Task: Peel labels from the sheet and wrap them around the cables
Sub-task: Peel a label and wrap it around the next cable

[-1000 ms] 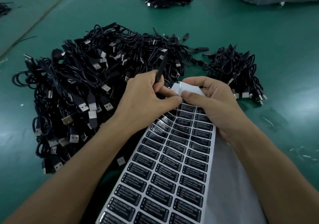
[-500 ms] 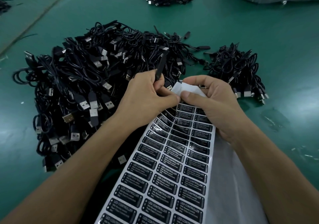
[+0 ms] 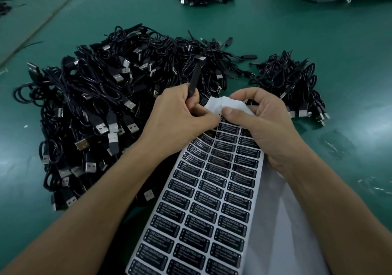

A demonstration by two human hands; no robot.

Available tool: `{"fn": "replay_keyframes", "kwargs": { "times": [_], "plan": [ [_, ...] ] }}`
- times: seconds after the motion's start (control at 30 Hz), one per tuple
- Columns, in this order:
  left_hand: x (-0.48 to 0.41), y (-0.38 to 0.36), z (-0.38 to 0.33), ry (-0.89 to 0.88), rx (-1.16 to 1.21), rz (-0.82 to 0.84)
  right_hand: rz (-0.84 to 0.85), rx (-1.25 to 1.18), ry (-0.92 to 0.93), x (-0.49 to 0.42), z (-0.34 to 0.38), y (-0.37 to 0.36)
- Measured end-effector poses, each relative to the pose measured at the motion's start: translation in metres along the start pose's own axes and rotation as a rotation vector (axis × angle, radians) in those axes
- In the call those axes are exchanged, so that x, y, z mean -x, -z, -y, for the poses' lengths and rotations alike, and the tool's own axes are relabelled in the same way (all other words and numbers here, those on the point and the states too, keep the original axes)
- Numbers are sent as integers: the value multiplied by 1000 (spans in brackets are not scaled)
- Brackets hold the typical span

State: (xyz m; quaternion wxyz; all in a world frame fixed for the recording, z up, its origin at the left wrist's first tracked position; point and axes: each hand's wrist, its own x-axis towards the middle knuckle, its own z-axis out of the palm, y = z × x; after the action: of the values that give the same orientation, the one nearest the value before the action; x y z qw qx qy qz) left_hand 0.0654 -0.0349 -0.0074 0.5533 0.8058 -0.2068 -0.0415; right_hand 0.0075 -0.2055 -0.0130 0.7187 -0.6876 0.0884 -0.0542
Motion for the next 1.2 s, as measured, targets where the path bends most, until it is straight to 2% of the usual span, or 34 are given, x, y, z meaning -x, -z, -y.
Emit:
{"fn": "replay_keyframes", "kwargs": {
  "times": [0.63,0.77,0.87,0.97,1.13,1.2],
  "plan": [
    [-2,0,-3,1,114,31,18,64,12,1,0,1],
    [-5,2,-1,11,146,-38,-34,379,113,0,4,13],
    [-6,5,-2,19,228,-86,3,729,144,-3,5,25],
    [-8,10,-5,39,328,-73,2,946,187,-3,1,26],
    [-8,9,-6,48,323,19,-164,1205,448,-1,-3,15],
    [-7,7,-4,43,301,-10,-325,1156,567,1,-3,12]
  ]
}}
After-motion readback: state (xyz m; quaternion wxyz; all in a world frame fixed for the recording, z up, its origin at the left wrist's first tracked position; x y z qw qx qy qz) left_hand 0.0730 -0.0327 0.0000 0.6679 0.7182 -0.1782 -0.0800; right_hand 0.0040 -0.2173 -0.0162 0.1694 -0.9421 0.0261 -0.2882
